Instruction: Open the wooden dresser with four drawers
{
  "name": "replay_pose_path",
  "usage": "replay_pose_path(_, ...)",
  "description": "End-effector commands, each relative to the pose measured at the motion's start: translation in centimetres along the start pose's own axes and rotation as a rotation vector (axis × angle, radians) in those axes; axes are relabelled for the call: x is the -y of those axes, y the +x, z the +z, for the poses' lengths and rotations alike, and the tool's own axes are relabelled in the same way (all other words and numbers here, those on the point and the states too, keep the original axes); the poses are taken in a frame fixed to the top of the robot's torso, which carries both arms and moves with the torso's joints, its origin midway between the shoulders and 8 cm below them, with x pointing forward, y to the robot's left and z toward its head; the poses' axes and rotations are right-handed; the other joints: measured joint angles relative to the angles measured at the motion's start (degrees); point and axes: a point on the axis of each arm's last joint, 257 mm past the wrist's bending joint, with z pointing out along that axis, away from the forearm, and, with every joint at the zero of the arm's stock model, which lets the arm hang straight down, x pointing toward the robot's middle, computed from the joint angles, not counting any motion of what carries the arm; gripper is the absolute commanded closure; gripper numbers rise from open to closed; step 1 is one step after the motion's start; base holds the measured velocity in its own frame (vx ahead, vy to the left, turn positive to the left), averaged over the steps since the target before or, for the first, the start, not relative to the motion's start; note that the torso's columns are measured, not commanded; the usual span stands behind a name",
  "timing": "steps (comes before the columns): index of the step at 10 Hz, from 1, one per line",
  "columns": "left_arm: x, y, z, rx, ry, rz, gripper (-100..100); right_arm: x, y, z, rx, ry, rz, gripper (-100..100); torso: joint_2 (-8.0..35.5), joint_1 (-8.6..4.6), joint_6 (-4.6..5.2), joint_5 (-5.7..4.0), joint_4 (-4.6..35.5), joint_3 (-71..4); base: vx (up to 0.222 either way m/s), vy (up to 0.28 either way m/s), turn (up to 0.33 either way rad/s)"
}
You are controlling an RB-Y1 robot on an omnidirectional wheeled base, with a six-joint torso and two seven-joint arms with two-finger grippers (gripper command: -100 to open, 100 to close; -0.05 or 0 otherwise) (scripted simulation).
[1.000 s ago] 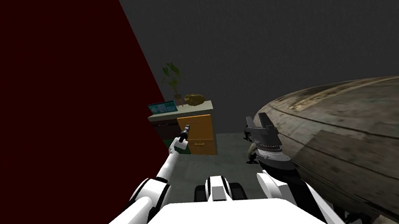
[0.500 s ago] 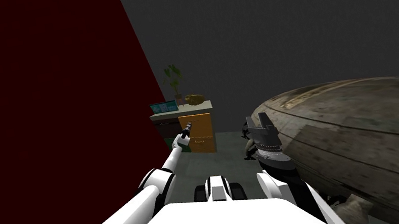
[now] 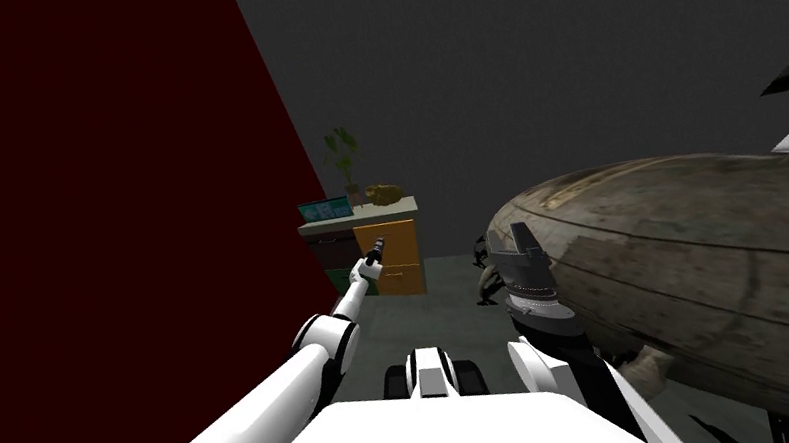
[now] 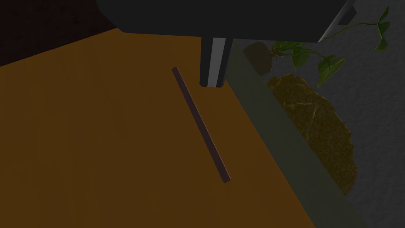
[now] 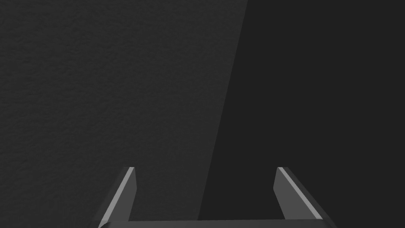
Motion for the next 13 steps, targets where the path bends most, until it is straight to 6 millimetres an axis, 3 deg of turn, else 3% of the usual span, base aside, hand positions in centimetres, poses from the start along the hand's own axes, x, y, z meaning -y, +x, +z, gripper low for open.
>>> replay_pose_path(1, 2.0, 0.5, 1.2, -0.014, 0.006, 0.002, 100, 0.0, 0.0, 0.0, 0.000, 0.000, 0.000, 0, 0.08, -0.04, -0.06, -0.02, 0.08, 0.10, -0.093, 0.008, 0.009)
replay_pose_path(2, 2.9, 0.4, 1.5, -0.015, 0.012, 0.007, 100, 0.0, 0.0, 0.0, 0.000, 0.000, 0.000, 0, -0.24, -0.08, -0.06, -0.03, -0.01, -0.09, -0.017, 0.004, 0.012)
replay_pose_path(3, 1.3, 0.6, 1.5, -0.020, -0.021, 0.008, 100, 0.0, 0.0, 0.0, 0.000, 0.000, 0.000, 0, -0.50, -0.07, -0.05, -0.03, -0.10, -0.27, 0.021, 0.002, -0.001)
replay_pose_path(4, 1.9, 0.4, 1.5, -0.017, -0.006, 0.007, 100, 0.0, 0.0, 0.0, 0.000, 0.000, 0.000, 0, -0.53, -0.04, -0.05, -0.01, -0.14, -0.30, 0.012, 0.000, -0.001)
replay_pose_path(5, 1.1, 0.4, 1.5, -0.017, -0.023, 0.006, -100, 0.0, 0.0, 0.0, 0.000, 0.000, 0.000, 0, -0.32, -0.02, -0.05, 0.00, -0.07, -0.17, 0.103, -0.025, -0.034)
replay_pose_path(9, -0.5, 0.3, 1.3, -0.016, -0.055, 0.005, -100, 0.0, 0.0, 0.0, 0.000, 0.000, 0.000, 0, -0.24, 0.02, -0.04, 0.00, -0.04, -0.12, 0.184, -0.010, -0.028)
replay_pose_path(12, -0.3, 0.1, 1.4, -0.015, -0.050, 0.005, -100, 0.0, 0.0, 0.0, 0.000, 0.000, 0.000, 0, 0.09, -0.07, -0.03, -0.03, 0.09, 0.11, 0.090, -0.009, -0.010)
replay_pose_path(13, -0.3, 0.1, 1.4, -0.014, -0.050, 0.005, 100, 0.0, 0.0, 0.0, 0.000, 0.000, 0.000, 0, 0.10, -0.04, -0.04, -0.02, 0.06, 0.09, 0.011, -0.002, 0.001)
